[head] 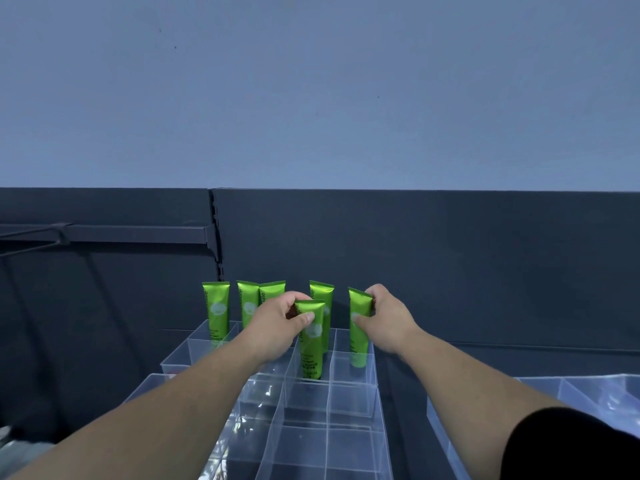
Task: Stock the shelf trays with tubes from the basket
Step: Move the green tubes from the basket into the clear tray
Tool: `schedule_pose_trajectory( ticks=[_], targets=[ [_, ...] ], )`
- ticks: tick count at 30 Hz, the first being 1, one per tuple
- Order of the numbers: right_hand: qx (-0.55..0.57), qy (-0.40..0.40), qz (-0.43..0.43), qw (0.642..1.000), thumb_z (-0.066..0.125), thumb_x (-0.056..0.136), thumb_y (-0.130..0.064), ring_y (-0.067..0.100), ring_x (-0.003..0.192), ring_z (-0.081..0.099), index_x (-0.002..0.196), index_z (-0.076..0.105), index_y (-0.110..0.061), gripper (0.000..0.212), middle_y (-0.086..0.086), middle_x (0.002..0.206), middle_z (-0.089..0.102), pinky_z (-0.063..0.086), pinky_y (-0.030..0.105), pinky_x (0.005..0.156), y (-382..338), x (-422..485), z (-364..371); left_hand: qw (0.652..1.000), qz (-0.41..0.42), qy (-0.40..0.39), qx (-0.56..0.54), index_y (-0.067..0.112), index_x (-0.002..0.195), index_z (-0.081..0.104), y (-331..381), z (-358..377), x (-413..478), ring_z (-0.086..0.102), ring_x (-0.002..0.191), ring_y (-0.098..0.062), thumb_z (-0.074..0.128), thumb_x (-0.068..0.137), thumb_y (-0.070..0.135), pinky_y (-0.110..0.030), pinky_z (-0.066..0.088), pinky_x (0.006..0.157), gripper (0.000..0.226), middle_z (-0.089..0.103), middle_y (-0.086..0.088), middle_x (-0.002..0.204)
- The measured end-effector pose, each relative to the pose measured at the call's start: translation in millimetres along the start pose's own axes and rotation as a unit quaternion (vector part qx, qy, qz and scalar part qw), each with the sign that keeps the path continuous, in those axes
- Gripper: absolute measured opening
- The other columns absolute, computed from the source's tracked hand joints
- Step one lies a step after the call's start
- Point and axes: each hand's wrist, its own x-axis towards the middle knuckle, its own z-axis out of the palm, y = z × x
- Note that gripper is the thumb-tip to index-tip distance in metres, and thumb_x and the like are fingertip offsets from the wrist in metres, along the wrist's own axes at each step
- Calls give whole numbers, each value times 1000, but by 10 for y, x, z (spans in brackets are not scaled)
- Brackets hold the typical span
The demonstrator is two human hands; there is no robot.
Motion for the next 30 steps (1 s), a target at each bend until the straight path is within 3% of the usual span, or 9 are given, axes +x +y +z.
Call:
schedule_pose_trajectory(
  ticks=[3,6,13,18,23,27,30],
  targets=[
    [25,-12,6,1000,64,90,-20,19,78,57,100,52,-17,16,0,83,59,49,29,69,12,20,-4,1000,2,-3,-1,32,109,58,-1,-6,-7,57,79,-17,59,94,24,-26,48,68,17,67,-10,102],
    [43,-17,19,999,64,90,-19,25,90,63,103,55,-16,16,8,95,66,51,35,80,40,24,-14,1000,1,-6,2,34,109,58,-6,-4,-6,64,96,-26,59,93,25,-29,52,78,18,68,-6,102],
    [57,-1,31,998,67,88,-19,21,94,63,116,52,-20,31,5,100,66,48,27,75,24,-63,-76,1000,11,-5,-2,36,107,58,25,-12,-40,63,100,-17,63,90,25,-29,52,86,21,67,2,105],
    [67,38,42,996,69,87,-23,15,100,56,130,46,-22,50,-3,120,59,41,22,78,-20,-245,-190,999,44,21,1,27,117,56,124,-38,-60,55,111,-9,68,87,22,-28,45,97,32,59,11,118],
    [-10,75,48,996,66,88,-38,19,121,51,140,37,-22,62,-1,141,48,42,27,91,-138,-637,-287,974,123,69,175,22,135,46,310,-54,-284,45,123,-13,60,92,34,-26,37,101,47,47,6,135],
    [-129,107,41,985,54,90,-51,22,137,36,149,26,-22,71,1,151,36,35,36,108,-322,-1020,-279,920,151,71,355,20,149,23,416,-56,-545,14,144,-20,39,97,48,-35,11,117,61,19,0,157],
    [-233,148,34,961,46,92,-57,18,144,23,150,24,-23,70,-2,156,27,24,38,116,-423,-1342,-196,906,156,47,390,20,151,13,460,-33,-794,1,147,-21,29,98,52,-40,2,118,64,6,-1,160]
  ],
)
